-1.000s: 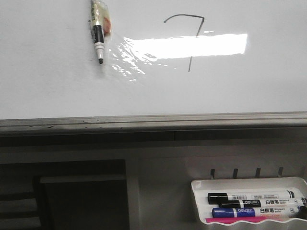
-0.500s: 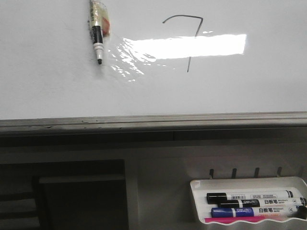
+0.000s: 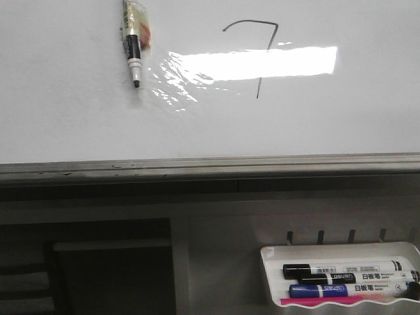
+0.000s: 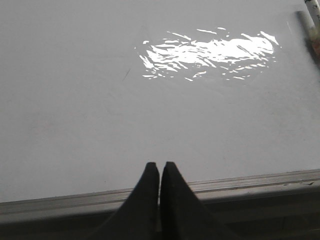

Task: Write number 7 on whiteboard

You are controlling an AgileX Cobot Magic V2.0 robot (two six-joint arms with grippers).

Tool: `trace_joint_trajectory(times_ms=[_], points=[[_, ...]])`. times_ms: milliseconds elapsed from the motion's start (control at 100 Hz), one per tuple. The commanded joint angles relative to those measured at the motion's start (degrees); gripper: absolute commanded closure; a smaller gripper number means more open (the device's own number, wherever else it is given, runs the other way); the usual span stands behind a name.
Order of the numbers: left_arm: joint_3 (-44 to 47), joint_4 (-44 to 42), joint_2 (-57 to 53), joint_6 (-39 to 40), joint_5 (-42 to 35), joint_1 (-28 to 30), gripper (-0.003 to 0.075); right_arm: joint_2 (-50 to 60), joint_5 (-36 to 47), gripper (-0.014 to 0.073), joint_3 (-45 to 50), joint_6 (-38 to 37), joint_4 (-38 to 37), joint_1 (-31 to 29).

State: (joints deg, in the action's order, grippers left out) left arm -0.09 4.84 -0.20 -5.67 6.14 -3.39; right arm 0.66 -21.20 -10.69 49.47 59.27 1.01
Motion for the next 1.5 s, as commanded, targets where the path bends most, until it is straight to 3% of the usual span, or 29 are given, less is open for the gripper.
trace_joint_trajectory(times_ms=[0, 770, 840, 880, 1010, 1060, 1200, 1490], points=[[2.2, 0.7, -1.8, 0.5, -3.7, -0.5, 0.0741, 0.3, 2.6, 0.0659, -1.3, 0.6, 1.5, -0.4], [2.2, 0.7, -1.8, 0.5, -3.7, -0.5, 0.0741, 0.3, 3.9, 0.0659, -1.3, 0.6, 0.3, -0.4], [2.2, 0.7, -1.8, 0.5, -3.7, -0.5, 0.0741, 0.3, 6.0, 0.0659, -1.3, -0.2, -4.2, -0.4], [2.2, 0.7, -1.8, 0.5, -3.7, -0.5, 0.0741, 0.3, 7.5, 0.0659, -1.3, -4.2, -10.7, -0.4], [2.2, 0.7, -1.8, 0.5, -3.7, -0.5, 0.0741, 0.3, 12.9, 0.0659, 0.0, -33.4, -43.7, -0.4], [2.2, 0.7, -1.8, 0.5, -3.7, -0.5, 0.0741, 0.3, 15.5, 0.0659, 1.6, -40.4, -54.2, -0.4], [2.2, 0.7, -1.8, 0.5, -3.7, -0.5, 0.0741, 0.5, 22.5, 0.0659, 8.3, -42.4, -58.7, -0.4], [2.2, 0.7, -1.8, 0.5, -3.7, -0.5, 0.0741, 1.0, 20.1, 0.0659, 13.0, -42.3, -60.8, -0.4]])
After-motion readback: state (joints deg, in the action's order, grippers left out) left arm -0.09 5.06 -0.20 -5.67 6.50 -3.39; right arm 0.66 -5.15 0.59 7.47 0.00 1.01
